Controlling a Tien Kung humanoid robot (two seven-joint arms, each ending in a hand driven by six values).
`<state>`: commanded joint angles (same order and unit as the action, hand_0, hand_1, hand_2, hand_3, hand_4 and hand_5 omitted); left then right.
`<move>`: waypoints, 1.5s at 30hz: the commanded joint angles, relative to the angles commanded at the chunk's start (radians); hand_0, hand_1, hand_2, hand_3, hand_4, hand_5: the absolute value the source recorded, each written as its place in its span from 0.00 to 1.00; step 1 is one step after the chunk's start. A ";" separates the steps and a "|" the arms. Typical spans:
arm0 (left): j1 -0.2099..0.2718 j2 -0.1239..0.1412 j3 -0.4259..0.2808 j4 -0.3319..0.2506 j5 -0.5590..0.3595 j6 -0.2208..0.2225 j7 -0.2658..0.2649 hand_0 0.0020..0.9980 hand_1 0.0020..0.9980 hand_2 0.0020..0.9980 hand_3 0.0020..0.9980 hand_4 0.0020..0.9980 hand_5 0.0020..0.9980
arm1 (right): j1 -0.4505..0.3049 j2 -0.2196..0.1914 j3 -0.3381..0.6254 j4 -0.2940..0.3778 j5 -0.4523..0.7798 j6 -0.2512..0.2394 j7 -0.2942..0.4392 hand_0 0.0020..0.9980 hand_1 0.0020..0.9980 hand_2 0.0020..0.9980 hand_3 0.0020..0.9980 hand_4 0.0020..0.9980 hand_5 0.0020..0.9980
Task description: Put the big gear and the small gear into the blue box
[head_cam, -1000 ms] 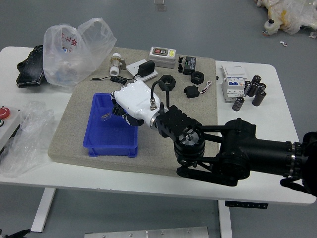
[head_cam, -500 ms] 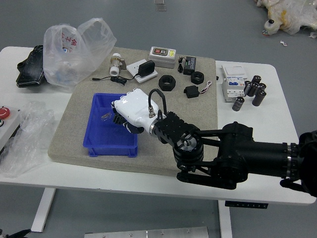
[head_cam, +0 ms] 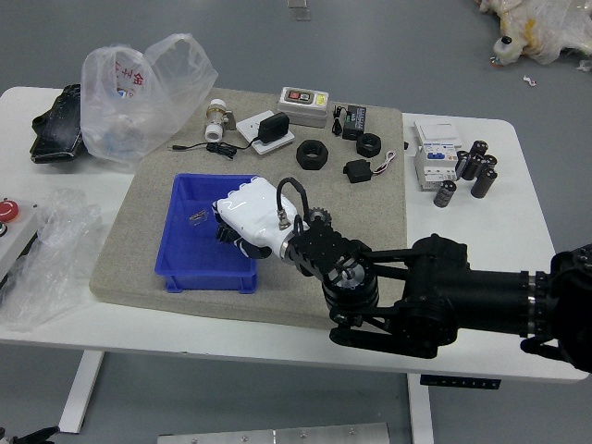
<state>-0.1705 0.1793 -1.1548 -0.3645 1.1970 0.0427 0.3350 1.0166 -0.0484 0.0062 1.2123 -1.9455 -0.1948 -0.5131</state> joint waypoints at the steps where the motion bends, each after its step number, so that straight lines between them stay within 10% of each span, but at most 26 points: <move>1: 0.000 0.000 0.000 0.000 0.000 0.000 0.000 0.62 0.59 0.54 0.63 0.69 0.54 | 0.000 0.000 0.000 0.000 0.000 0.000 0.000 0.30 0.40 0.29 0.56 0.53 0.15; 15: 0.000 0.002 0.001 0.002 0.000 0.000 -0.004 0.62 0.59 0.54 0.63 0.69 0.54 | -0.004 0.001 -0.001 -0.002 0.010 0.003 0.005 0.31 0.40 0.29 0.64 0.42 0.21; 27: 0.003 0.003 0.000 0.002 0.001 -0.001 -0.004 0.62 0.59 0.54 0.62 0.69 0.54 | -0.012 0.003 -0.001 0.003 0.015 0.026 0.016 0.31 0.41 0.29 0.77 0.69 0.27; 45: 0.003 0.002 -0.003 0.001 0.003 -0.001 -0.002 0.62 0.59 0.54 0.62 0.68 0.54 | -0.013 -0.005 0.036 0.024 -0.005 0.003 0.025 0.31 0.40 0.29 0.78 0.73 0.30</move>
<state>-0.1676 0.1812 -1.1575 -0.3632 1.2005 0.0421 0.3333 1.0034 -0.0535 0.0420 1.2362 -1.9504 -0.1923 -0.4883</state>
